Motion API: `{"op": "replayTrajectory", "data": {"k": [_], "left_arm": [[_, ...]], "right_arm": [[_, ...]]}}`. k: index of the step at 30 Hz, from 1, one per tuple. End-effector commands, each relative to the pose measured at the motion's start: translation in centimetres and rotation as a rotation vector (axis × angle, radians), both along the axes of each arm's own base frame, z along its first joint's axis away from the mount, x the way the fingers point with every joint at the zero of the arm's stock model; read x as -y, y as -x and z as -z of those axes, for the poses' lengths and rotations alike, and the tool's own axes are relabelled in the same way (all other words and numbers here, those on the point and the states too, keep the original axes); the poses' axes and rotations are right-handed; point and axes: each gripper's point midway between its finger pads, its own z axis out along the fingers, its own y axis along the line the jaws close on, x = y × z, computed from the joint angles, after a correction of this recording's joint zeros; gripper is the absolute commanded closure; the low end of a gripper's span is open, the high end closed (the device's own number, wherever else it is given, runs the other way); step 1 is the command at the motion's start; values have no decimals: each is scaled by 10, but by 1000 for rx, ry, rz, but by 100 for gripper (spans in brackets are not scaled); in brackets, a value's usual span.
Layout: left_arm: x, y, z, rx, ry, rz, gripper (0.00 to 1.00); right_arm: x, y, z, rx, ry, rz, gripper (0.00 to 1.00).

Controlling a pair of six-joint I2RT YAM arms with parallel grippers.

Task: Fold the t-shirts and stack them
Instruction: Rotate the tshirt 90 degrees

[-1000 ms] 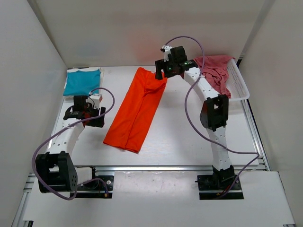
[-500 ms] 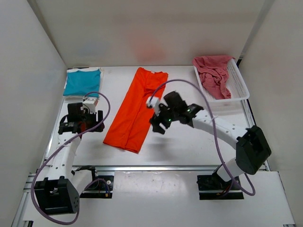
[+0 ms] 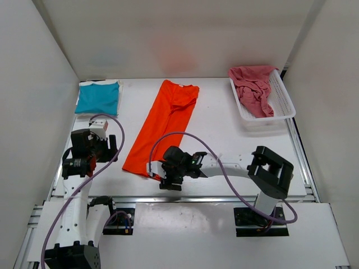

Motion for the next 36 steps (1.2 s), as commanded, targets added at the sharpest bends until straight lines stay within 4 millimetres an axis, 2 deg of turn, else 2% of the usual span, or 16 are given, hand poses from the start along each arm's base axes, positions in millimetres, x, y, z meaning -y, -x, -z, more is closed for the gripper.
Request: {"op": "replayTrajectory", "data": {"k": [1,5,12,15,17,18,22,23,25,26,27,28,30,33,35,36], "left_arm": [[3,3,-1,4,11,-1,21],[6,2,-6,19,14,16,21],[7,3,-8,35,11,28,21],[6,3,-7,31,8,21,22],[7,4,-8,35,4,26,21],[10,4,-7,34,-1,52,21],[27,8,-2,16,-5,155,23],[40,8,1,4,0,218,23],[54,6,-1,1,-47,334,24],[57,5,3,-23,-69,367,23],[58,2,5,-43,-135,410,24],[54,-5,-3,-26,-213,429,24],[63,-10,0,-44,-357,568,25],[86,-9,3,24,-612,861,25],[102,-5,8,96,-754,1044,24],[113,3,15,109,-768,1122,23]], "right_arm": [[-24,-30,-6,110,-41,54,26],[-35,-45,1,133,-34,84,28],[-44,-37,14,118,-12,63,34],[-45,-33,17,81,-5,39,57],[-39,-29,17,59,0,30,84],[-36,-27,15,40,-2,38,92],[-1,-13,15,7,19,34,96],[13,-7,15,-5,33,31,96],[37,-8,16,-27,50,48,96],[50,0,19,-48,66,41,96],[58,-8,14,-51,54,73,97],[71,-4,20,-70,78,77,96],[91,-5,21,-75,79,100,96],[103,-7,24,-31,72,106,96],[103,-3,26,-34,67,100,96],[97,-9,22,-31,53,117,96]]}}
